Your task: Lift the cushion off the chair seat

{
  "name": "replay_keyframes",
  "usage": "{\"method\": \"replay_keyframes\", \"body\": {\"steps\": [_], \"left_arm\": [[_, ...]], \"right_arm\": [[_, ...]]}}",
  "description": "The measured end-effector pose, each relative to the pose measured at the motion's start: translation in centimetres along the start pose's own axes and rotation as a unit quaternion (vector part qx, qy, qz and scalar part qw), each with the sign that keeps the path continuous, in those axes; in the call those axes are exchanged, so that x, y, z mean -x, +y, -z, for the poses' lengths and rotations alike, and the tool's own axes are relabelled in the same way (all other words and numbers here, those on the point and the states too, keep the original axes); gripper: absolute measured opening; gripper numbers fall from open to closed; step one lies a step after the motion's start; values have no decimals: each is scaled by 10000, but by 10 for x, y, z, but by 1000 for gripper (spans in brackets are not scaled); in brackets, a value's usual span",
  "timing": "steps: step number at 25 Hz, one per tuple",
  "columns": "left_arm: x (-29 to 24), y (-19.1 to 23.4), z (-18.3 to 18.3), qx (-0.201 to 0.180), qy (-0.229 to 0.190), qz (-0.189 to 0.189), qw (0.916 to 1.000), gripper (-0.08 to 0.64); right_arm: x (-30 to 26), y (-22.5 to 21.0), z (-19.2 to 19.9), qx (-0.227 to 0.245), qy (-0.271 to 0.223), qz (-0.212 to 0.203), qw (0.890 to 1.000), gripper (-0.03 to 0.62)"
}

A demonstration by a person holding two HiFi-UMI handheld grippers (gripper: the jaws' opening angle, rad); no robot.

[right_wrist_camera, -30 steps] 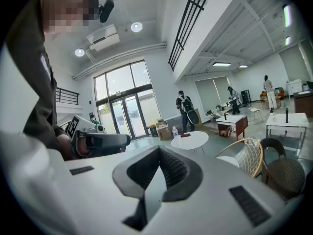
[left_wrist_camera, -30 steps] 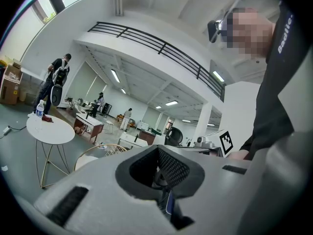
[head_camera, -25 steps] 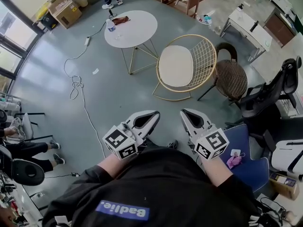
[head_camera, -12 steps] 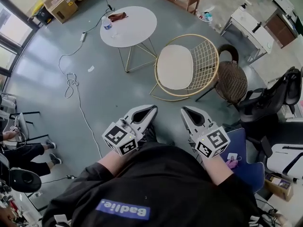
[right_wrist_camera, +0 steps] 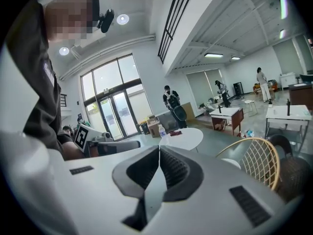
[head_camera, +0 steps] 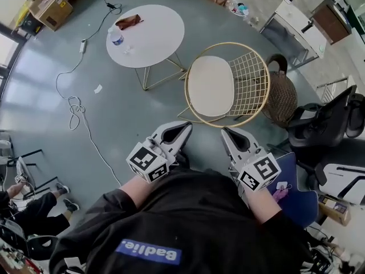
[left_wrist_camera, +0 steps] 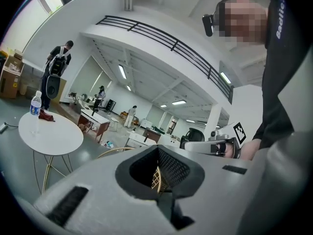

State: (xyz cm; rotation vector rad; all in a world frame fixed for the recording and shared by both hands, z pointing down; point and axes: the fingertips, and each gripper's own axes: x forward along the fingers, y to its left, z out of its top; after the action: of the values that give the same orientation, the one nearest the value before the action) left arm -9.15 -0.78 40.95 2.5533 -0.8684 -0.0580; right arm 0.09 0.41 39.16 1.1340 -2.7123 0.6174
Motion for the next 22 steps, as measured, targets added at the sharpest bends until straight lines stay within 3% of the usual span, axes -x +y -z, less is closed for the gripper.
{"method": "replay_keyframes", "body": {"steps": [6,15,22], "left_arm": [[-20,45,21,214,324,5,9992,15],[-76,99,85,548,723,-440,9949,16],[-113,151,148,982,1004,-827,9866,46]], "right_arm": [[-36,-21,3,-88,134,97,9998,29],[-70,-71,42,-271,470,-276,9981,29],[-101,-109,73,-405,668,-519,9956,29]]}}
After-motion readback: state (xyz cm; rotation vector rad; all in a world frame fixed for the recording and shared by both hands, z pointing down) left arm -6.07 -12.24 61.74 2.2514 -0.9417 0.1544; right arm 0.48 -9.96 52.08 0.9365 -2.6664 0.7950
